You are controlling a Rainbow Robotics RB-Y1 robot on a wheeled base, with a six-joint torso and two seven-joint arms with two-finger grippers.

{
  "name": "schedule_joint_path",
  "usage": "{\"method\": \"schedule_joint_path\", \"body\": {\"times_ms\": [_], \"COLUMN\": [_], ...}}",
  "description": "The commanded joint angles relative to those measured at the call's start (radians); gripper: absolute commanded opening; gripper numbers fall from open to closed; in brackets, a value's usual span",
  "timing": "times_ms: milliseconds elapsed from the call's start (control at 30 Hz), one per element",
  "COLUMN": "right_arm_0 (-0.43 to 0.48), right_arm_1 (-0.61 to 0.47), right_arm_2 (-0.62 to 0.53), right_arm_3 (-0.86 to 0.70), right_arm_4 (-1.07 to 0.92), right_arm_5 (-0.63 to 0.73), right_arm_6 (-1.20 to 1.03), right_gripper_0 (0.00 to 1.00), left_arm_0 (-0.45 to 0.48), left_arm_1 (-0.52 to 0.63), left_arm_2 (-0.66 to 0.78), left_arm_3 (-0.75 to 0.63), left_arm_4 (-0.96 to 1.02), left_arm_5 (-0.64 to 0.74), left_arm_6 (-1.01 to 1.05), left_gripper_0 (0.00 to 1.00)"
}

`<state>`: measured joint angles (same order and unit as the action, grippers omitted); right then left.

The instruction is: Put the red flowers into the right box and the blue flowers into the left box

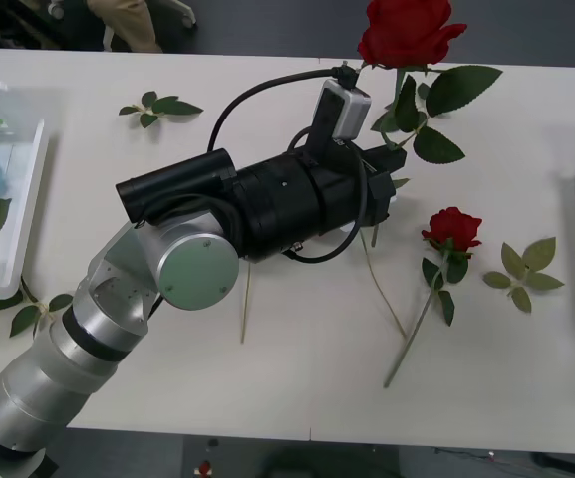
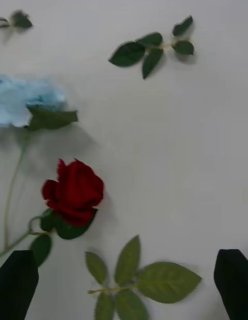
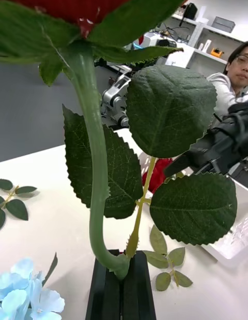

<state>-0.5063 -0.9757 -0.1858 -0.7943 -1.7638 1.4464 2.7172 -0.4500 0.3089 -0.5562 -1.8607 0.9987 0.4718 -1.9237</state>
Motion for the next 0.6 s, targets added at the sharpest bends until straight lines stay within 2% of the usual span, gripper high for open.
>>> {"method": "schedule_joint_path", "body": {"times_ms": [33, 200, 333, 600], "right_arm_0": [0.046, 0.084, 0.084, 0.075], "right_arm_1": [-0.014, 0.052, 0.129, 0.305], "right_arm_2": [-0.026, -0.038, -0.037, -0.037], "right_arm_3": [-0.026, -0.025, -0.04, -0.247], "right_arm_4": [-0.128, -0.267, -0.299, -0.267], "right_arm_5": [0.081, 0.163, 0.201, 0.172], "right_arm_6": [-0.012, -0.012, -0.012, -0.012], "right_gripper_0": [1.0, 1.0, 1.0, 1.0], "left_arm_0": [-0.033, -0.033, -0.033, -0.033], "left_arm_1": [0.01, 0.01, 0.01, 0.01], "left_arm_2": [0.007, 0.007, 0.007, 0.007], "left_arm_3": [-0.021, -0.021, -0.021, -0.021], "left_arm_4": [0.003, 0.003, 0.003, 0.003], "left_arm_5": [-0.01, -0.01, -0.01, -0.01], "left_arm_6": [-0.032, -0.032, -0.032, -0.032], "left_gripper_0": [0.0, 0.0, 0.0, 0.0]}}
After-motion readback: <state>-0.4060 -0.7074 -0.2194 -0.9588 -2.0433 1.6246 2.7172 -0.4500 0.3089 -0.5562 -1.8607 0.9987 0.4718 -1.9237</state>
